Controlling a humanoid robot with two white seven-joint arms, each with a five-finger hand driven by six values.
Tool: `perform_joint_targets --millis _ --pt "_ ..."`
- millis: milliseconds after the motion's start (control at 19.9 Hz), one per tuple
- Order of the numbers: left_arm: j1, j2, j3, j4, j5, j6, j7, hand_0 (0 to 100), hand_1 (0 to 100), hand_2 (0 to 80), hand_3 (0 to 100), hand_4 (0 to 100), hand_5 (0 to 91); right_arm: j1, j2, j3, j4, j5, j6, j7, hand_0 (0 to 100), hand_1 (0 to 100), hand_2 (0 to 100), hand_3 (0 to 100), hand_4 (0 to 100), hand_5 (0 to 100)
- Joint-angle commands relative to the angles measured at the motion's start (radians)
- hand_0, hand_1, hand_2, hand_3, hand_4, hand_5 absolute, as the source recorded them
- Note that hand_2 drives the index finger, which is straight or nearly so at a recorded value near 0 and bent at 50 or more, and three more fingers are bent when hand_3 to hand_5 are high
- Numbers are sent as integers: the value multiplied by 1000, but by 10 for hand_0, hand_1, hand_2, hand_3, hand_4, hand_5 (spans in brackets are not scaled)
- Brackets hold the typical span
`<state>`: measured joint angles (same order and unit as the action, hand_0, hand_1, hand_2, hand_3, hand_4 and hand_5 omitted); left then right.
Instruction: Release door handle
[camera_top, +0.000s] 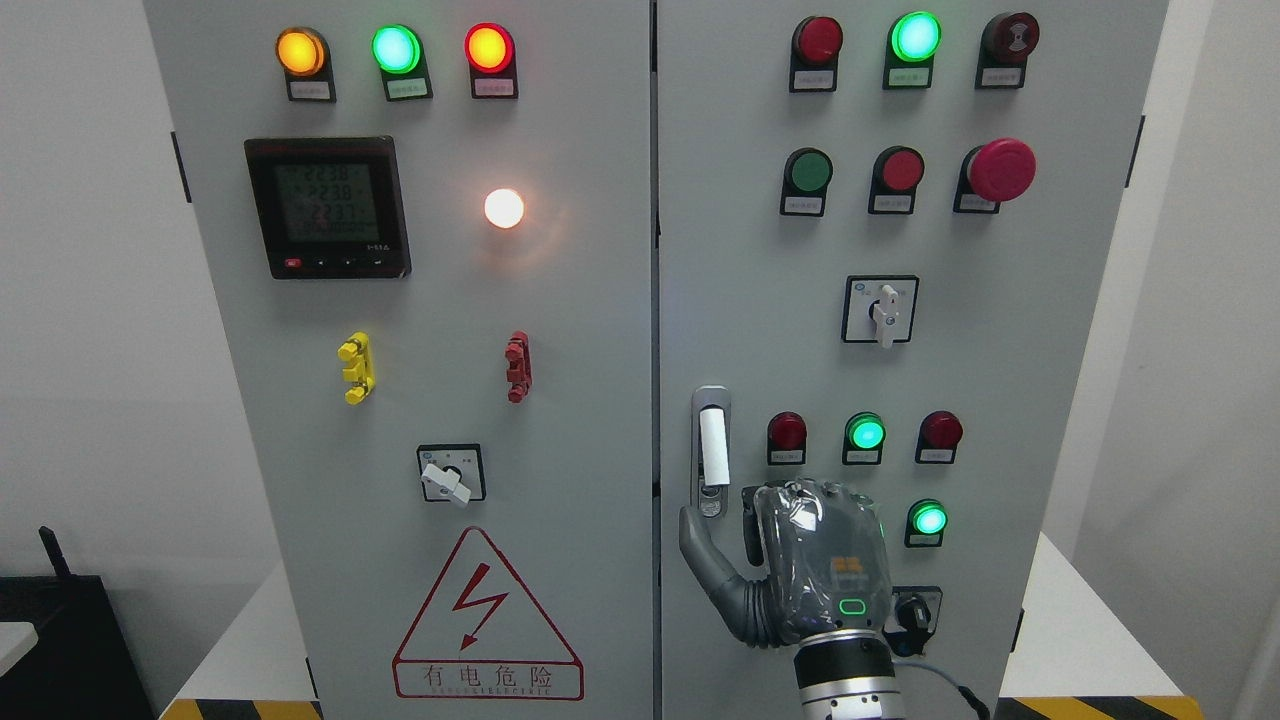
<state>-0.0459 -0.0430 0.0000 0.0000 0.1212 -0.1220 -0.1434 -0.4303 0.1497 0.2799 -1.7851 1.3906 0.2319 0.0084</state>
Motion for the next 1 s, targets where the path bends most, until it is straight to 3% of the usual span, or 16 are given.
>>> perform_joint_targets --millis 0,502,953 --pt "0 0 11 17 0 1 1 120 389 0 0 0 0 -22 -1 -2 32 2 1 24 339 0 987 1000 1000 943" --pt "0 0 11 17 0 -1 1 120 389 0 0 0 0 -41 -2 -8 46 16 1 24 324 0 984 1000 1000 943" --pt "1 0 11 17 0 1 1 120 389 0 0 0 0 -50 -4 -27 55 18 1 22 343 65 982 1000 1000 941"
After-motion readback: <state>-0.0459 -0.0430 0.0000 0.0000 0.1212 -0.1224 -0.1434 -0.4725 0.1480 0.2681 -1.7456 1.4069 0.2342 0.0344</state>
